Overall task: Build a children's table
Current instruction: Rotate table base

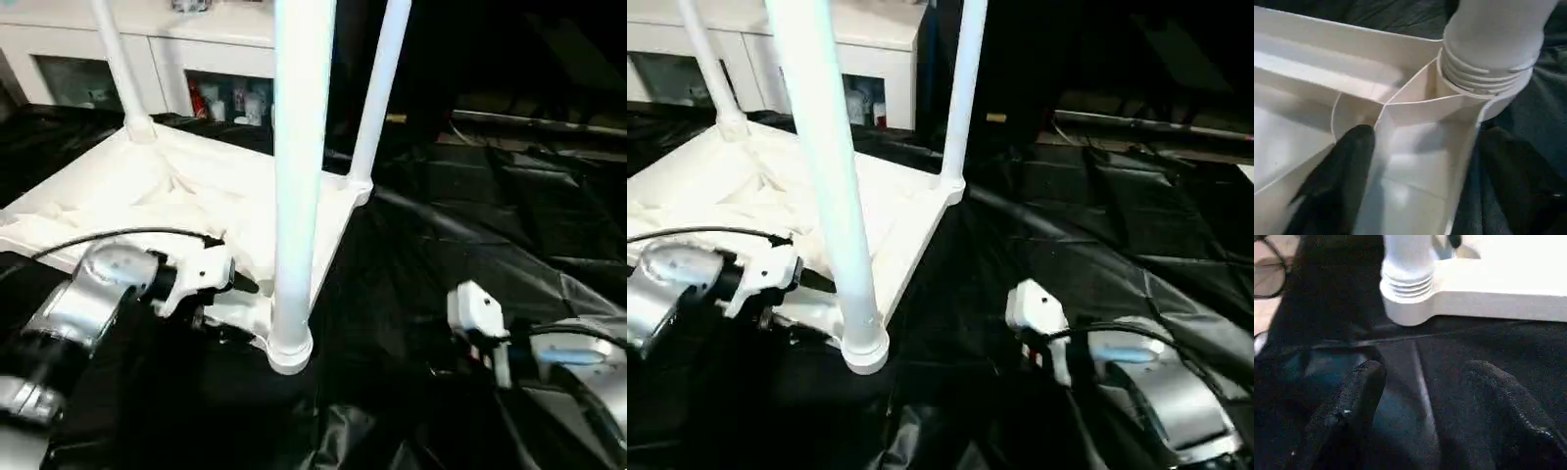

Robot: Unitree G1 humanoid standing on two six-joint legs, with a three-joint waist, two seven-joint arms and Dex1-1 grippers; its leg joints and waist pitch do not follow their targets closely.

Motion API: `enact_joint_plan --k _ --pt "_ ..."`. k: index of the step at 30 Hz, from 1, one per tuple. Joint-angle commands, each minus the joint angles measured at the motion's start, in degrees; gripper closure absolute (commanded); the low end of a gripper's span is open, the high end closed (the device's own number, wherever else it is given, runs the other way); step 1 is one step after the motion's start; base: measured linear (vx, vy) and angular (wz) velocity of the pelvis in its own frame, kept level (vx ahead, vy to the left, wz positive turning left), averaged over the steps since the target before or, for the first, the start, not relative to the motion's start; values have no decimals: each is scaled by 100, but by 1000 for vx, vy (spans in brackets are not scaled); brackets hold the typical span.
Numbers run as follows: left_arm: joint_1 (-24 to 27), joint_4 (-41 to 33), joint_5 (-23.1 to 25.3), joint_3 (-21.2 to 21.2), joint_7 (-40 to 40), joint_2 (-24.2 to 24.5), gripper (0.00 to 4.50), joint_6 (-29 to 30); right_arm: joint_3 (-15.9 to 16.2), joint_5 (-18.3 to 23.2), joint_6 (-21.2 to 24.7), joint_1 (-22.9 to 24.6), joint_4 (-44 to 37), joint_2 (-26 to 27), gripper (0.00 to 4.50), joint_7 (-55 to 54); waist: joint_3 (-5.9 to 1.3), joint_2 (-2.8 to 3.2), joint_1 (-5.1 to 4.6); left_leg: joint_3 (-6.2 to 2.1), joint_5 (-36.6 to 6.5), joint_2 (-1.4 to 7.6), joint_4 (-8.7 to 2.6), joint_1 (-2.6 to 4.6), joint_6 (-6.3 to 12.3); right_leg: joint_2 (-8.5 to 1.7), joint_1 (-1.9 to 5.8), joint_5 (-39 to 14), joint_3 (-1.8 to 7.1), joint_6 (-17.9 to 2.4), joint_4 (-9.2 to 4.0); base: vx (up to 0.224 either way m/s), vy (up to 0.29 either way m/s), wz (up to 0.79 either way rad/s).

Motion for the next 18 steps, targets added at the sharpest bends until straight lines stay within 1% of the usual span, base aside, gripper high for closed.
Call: enact_joint_plan --k 1,2,3,4,5,6,7,8,9,11,12,13,14,16,17,18 --pt "-48 174 91 -166 -308 60 99 -87 63 51 81 -99 -135 -110 148 149 -291 118 75 -178 -1079 524 -554 15 83 -596 277 -1121 295 -1513 -369 0 0 0" --pt "-72 210 95 -165 -339 61 122 -97 75 50 84 -106 -138 -116 148 164 -283 104 69 -173 -1136 522 -558 1 64 -594 288 -1227 293 -1479 -372 0 0 0" --pt "-104 261 104 -166 -378 65 132 -129 94 47 84 -114 -139 -119 148 184 -294 121 88 -173 -1119 523 -552 12 50 -606 280 -1276 296 -1465 -377 0 0 0" --pt "-104 261 104 -166 -378 65 136 -129 94 47 84 -114 -139 -119 148 184 -299 122 95 -166 -1095 527 -547 18 48 -609 276 -1264 295 -1476 -378 0 0 0" --pt "-162 370 117 -180 -467 64 136 -193 127 32 80 -137 -123 -111 148 219 -297 160 117 -158 -1081 533 -543 23 48 -606 262 -1233 281 -1515 -383 0 0 0" --pt "-200 432 133 -202 -536 69 137 -222 159 15 73 -162 -99 -100 148 246 -300 150 139 -139 -1081 540 -541 21 47 -602 268 -1242 271 -1513 -388 0 0 0" --pt "-218 468 139 -210 -585 69 144 -240 178 4 73 -169 -91 -90 148 259 -302 167 161 -139 -1064 545 -538 16 38 -607 270 -1228 269 -1515 -380 0 0 0" --pt "-219 470 140 -211 -590 69 144 -239 179 3 72 -170 -90 -89 148 259 -296 160 176 -131 -1064 552 -540 14 37 -606 268 -1248 268 -1505 -388 0 0 0" --pt "-252 546 157 -234 -683 69 172 -260 220 -28 52 -177 -64 -74 148 266 -295 167 213 -117 -1062 566 -541 31 18 -608 252 -1284 261 -1499 -386 0 0 0" --pt "-278 605 167 -239 -699 60 176 -287 241 -44 35 -179 -59 -78 148 266 -293 197 251 -86 -1101 578 -540 41 -30 -606 239 -1338 253 -1492 -386 0 0 0" --pt "-332 739 195 -241 -716 43 180 -368 263 -47 37 -165 -85 -94 148 277 -288 203 262 -89 -1156 576 -551 20 -58 -600 253 -1439 248 -1445 -394 0 0 0" --pt "-368 813 216 -247 -731 36 192 -409 272 -49 38 -156 -103 -104 148 285 -294 208 286 -93 -1150 581 -553 27 -73 -605 248 -1455 252 -1409 -387 0 0 0" --pt "-381 841 227 -251 -737 35 192 -427 274 -49 40 -151 -113 -109 148 287 -292 216 296 -96 -1140 585 -554 25 -78 -605 243 -1442 253 -1399 -385 0 0 0" --pt "-429 913 247 -253 -731 18 219 -481 280 -52 39 -147 -116 -124 148 295 -303 220 324 -96 -1090 579 -551 8 -85 -603 250 -1345 255 -1380 -370 0 0 0" --pt "-456 953 256 -252 -725 6 221 -513 282 -54 39 -146 -116 -132 148 300 -307 223 327 -99 -1074 583 -550 10 -91 -606 249 -1313 253 -1383 -362 0 0 0" --pt "-531 1091 293 -234 -711 -42 221 -631 279 -68 32 -139 -103 -130 148 317 -304 228 326 -97 -1069 577 -549 -2 -84 -603 252 -1306 249 -1380 -372 0 0 0"
